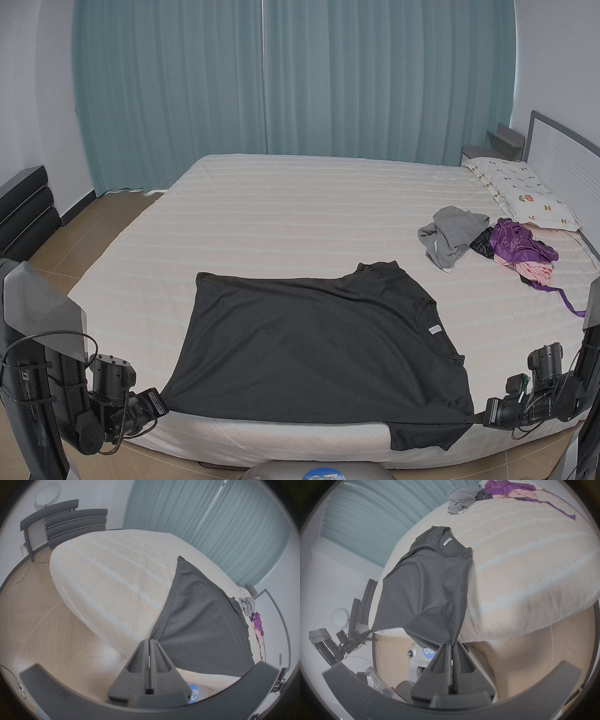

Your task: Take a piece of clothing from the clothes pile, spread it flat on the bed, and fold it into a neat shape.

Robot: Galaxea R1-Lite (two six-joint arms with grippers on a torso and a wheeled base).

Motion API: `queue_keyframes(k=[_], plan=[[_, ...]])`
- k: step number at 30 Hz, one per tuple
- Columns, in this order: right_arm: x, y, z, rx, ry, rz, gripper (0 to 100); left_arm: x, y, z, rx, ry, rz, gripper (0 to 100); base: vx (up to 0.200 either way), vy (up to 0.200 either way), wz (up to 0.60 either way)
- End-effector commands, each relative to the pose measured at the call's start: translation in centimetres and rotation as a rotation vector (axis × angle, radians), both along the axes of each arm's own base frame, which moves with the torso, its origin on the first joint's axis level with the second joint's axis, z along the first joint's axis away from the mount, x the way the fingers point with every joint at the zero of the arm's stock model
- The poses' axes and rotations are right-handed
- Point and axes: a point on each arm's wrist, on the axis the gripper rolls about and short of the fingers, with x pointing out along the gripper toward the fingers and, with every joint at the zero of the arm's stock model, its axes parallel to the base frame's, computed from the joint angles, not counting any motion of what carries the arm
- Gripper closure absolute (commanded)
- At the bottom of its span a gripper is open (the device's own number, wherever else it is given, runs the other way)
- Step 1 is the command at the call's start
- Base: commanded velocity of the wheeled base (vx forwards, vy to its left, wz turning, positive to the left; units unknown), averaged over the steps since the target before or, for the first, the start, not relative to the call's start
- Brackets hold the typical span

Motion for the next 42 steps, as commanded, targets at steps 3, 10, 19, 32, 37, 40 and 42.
queue_keyframes(k=[3, 10, 19, 32, 37, 40, 42], plan=[[-1.0, -0.1, 1.6, -0.017, -0.041, 0.025, 100, -0.7, 0.2, 0.7, 0.028, 0.013, -0.022, 100, 0.0, 0.0, 0.0], [-2.4, -0.1, 2.2, -0.059, 0.001, 0.072, 100, -2.1, 0.5, 2.0, 0.1, 0.076, -0.09, 100, 0.0, 0.0, 0.0], [-3.4, -0.1, 2.5, -0.109, 0.047, 0.084, 100, -3.8, 0.8, 3.0, 0.161, 0.161, -0.155, 100, 0.0, 0.0, 0.0], [-4.7, -0.1, 2.7, -0.161, 0.113, 0.119, 100, -5.3, 0.9, 3.4, 0.205, 0.255, -0.231, 100, 0.0, 0.0, 0.0], [-5.1, -0.1, 3.0, -0.168, 0.115, 0.135, 100, -5.8, 0.9, 3.7, 0.223, 0.275, -0.258, 100, 0.0, 0.0, 0.0], [-5.4, -0.1, 3.2, -0.182, 0.108, 0.155, 100, -6.1, 1.0, 3.8, 0.234, 0.28, -0.272, 100, 0.0, 0.0, 0.0], [-5.5, -0.1, 3.4, -0.185, 0.103, 0.155, 100, -6.2, 1.0, 3.9, 0.235, 0.282, -0.275, 100, 0.0, 0.0, 0.0]])
